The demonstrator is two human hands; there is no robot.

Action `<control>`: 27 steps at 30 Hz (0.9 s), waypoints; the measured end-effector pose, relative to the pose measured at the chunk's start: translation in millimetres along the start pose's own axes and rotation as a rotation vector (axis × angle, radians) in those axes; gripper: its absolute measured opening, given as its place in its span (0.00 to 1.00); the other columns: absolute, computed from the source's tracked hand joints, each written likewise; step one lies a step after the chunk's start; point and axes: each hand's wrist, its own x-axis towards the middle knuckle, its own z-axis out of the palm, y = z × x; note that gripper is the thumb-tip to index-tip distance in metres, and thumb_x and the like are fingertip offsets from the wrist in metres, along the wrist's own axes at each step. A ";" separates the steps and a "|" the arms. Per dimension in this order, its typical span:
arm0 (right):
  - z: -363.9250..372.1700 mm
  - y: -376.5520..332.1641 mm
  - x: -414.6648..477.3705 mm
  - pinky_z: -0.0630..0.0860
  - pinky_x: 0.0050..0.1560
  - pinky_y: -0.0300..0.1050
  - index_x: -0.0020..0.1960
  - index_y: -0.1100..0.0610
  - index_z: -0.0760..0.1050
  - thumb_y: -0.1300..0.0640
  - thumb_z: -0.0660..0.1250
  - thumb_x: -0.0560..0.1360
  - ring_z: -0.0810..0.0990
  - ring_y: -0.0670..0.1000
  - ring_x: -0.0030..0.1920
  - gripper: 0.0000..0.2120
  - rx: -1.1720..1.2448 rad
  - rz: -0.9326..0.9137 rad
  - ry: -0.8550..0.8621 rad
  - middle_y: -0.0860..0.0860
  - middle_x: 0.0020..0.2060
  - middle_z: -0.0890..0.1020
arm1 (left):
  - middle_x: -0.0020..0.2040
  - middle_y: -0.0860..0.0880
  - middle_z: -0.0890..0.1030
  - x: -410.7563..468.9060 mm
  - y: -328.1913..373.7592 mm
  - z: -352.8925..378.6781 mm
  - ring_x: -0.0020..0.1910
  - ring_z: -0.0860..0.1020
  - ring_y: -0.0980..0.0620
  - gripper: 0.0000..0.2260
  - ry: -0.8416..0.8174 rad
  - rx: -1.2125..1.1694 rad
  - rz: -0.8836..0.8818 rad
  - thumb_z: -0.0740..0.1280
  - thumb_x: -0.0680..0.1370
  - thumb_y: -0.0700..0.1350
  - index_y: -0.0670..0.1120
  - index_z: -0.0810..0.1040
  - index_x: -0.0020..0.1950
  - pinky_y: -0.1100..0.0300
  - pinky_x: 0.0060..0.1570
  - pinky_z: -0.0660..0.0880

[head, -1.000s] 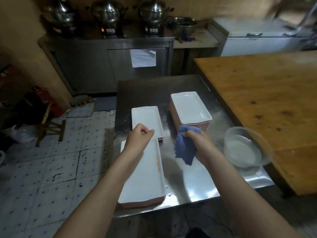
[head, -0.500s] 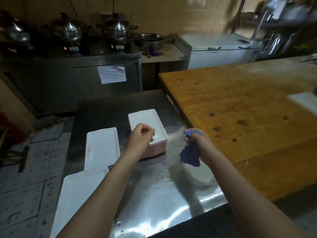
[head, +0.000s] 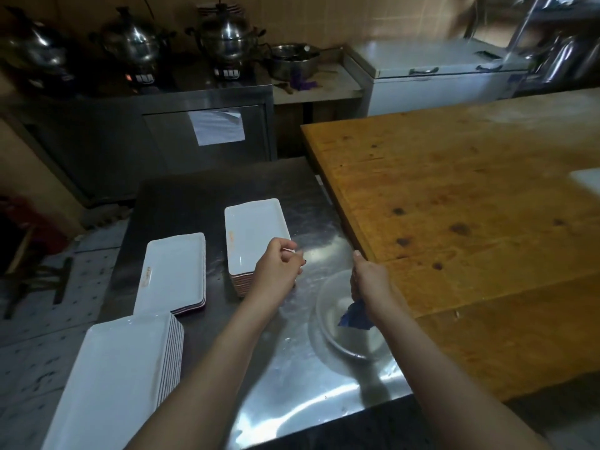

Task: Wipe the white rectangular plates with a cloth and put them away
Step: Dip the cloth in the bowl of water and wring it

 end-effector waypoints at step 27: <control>-29.9 -16.4 -4.2 0.74 0.41 0.40 0.46 0.62 0.72 0.70 0.61 0.76 0.77 0.51 0.37 0.05 0.412 0.218 -0.373 0.57 0.38 0.75 | 0.37 0.51 0.79 -4.0 -28.5 9.4 0.37 0.78 0.55 0.09 0.018 -0.072 -0.067 0.62 0.78 0.39 0.53 0.69 0.43 0.64 0.35 0.73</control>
